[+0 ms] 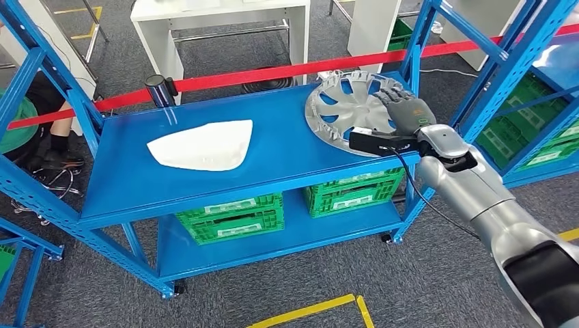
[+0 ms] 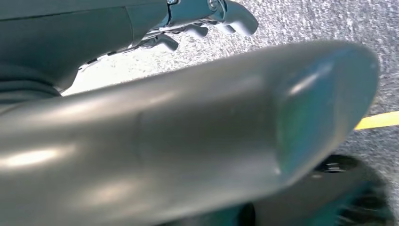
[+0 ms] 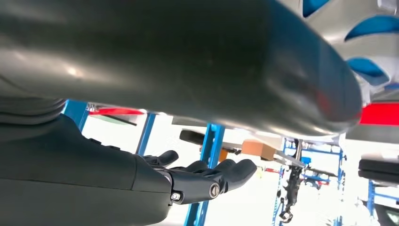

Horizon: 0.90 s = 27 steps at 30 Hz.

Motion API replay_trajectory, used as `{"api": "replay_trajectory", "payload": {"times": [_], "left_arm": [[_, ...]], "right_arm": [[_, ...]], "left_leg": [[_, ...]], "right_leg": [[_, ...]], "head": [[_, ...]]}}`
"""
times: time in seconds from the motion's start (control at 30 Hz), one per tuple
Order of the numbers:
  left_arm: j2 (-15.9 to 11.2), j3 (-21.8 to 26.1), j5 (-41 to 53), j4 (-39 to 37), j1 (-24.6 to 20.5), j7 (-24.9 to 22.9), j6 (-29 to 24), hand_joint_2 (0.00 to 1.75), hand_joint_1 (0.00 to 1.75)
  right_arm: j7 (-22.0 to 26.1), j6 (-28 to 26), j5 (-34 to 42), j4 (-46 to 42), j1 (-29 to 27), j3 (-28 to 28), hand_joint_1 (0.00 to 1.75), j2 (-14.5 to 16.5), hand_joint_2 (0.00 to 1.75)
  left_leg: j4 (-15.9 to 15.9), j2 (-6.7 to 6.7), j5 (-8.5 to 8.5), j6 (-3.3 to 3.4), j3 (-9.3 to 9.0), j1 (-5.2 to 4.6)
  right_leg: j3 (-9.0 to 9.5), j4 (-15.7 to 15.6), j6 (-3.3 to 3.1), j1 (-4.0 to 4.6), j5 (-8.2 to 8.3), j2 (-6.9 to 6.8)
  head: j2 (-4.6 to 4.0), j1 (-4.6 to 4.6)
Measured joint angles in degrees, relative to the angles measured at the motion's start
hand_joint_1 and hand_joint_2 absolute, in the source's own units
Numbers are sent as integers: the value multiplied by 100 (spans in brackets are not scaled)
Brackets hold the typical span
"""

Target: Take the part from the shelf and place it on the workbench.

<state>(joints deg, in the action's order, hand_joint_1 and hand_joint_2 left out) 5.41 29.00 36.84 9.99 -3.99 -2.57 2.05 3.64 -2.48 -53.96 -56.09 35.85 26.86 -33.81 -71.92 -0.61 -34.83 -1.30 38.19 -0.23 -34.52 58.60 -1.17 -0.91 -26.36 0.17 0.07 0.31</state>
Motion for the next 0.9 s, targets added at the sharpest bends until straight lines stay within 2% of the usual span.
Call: {"api": "replay_trajectory", "payload": {"times": [0.03,0.07,0.1,0.17,0.2,0.23,0.27,0.37,0.43,0.5,0.53,0.57,0.6,0.63,0.67,0.7,0.73,0.77,0.8,0.9], "left_arm": [[1,0,3,-1,8,-5,0,0,0],[1,0,4,-2,20,-9,0,0,0],[0,0,5,-2,31,-13,0,0,0],[-2,0,6,-3,47,-14,0,0,0],[-2,0,8,-4,45,-14,0,0,0],[-2,0,12,-5,40,-14,0,0,0],[-2,0,18,-7,36,-14,0,0,0],[-3,2,47,-3,41,-13,1,0,0],[-2,4,62,0,37,-12,3,0,0],[1,4,70,0,24,-11,12,0,0],[1,4,72,0,21,-12,16,0,0],[1,4,74,0,20,-13,20,0,0],[1,4,74,0,19,-13,21,0,0],[2,4,77,0,16,-14,21,0,0],[3,4,82,0,13,-13,22,0,0],[3,4,90,0,6,-13,22,0,0],[4,4,99,1,0,-13,22,0,0],[3,4,107,1,-3,-13,22,0,0],[3,4,113,1,-5,-13,24,0,0],[-3,4,136,5,-7,-13,34,0,0]], "right_arm": [[1,2,0,-6,-49,-19,0,-8,0],[1,4,0,-10,-95,-39,0,-19,0],[1,7,0,-15,-128,-57,0,-30,0],[1,8,0,-32,-162,-91,0,-52,0],[1,9,1,-42,-168,-105,0,-63,0],[1,10,2,-51,-178,-120,0,-74,0],[1,12,3,-61,-196,-135,0,-87,0],[3,13,7,-129,-326,-225,0,-148,0],[10,16,9,-172,-404,-307,0,-198,0],[21,32,15,-189,-467,-373,0,-233,0],[26,43,22,-191,-510,-393,0,-248,0],[32,51,31,-192,-557,-408,0,-264,0],[37,55,39,-192,-592,-422,0,-279,0],[40,57,47,-193,-617,-446,0,-297,0],[42,57,53,-195,-628,-478,0,-315,0],[41,55,60,-197,-635,-510,0,-334,0],[40,49,69,-201,-656,-542,0,-352,0],[39,40,81,-209,-696,-574,0,-365,0],[38,30,90,-220,-748,-601,0,-373,0],[14,9,61,-313,-938,-714,0,-382,0]], "left_leg": [[-252,4,-13,-15,192,17],[-318,8,79,-26,299,30],[-135,13,283,-30,275,39],[606,21,775,-24,16,50],[949,24,913,-2,-123,47],[1161,24,968,27,-210,40],[1247,21,947,65,-247,28],[1314,9,919,194,-296,23],[1363,4,913,264,-355,38],[1369,5,881,308,-394,26],[1365,6,860,319,-413,21],[1360,6,834,324,-436,17],[1350,5,806,320,-463,16],[1334,3,771,309,-493,16],[1316,2,733,291,-519,16],[1290,-2,694,263,-533,6],[1274,-7,664,231,-541,-3],[1269,-12,642,199,-543,-8],[1274,-17,630,167,-549,-13],[1160,-6,529,67,-524,-8]], "right_leg": [[30,1,4,-2,-29,-1],[66,3,12,-6,-61,-1],[111,4,25,-14,-94,2],[200,6,69,-29,-164,11],[221,13,103,-26,-195,20],[227,12,139,-20,-214,26],[225,6,176,-16,-225,32],[240,7,277,-33,-275,25],[77,369,315,-41,-466,15],[-339,1133,330,-37,-761,11],[-550,1462,336,-36,-834,10],[-685,1619,339,-36,-803,10],[-694,1523,336,-38,-649,9],[-602,1221,329,-40,-410,6],[-438,805,317,-41,-185,-2],[-275,436,300,-28,-40,-8],[-159,191,277,-14,27,-10],[-104,89,249,4,15,-10],[-88,78,218,23,-10,-3],[-31,50,114,-11,-32,2]], "head": [[0,0],[0,0],[0,0],[0,-2],[0,-8],[0,-9],[0,-10],[0,-2],[0,19],[0,33],[0,34],[0,35],[0,35],[0,35],[0,35],[0,35],[0,35],[0,35],[0,36],[0,25]]}}
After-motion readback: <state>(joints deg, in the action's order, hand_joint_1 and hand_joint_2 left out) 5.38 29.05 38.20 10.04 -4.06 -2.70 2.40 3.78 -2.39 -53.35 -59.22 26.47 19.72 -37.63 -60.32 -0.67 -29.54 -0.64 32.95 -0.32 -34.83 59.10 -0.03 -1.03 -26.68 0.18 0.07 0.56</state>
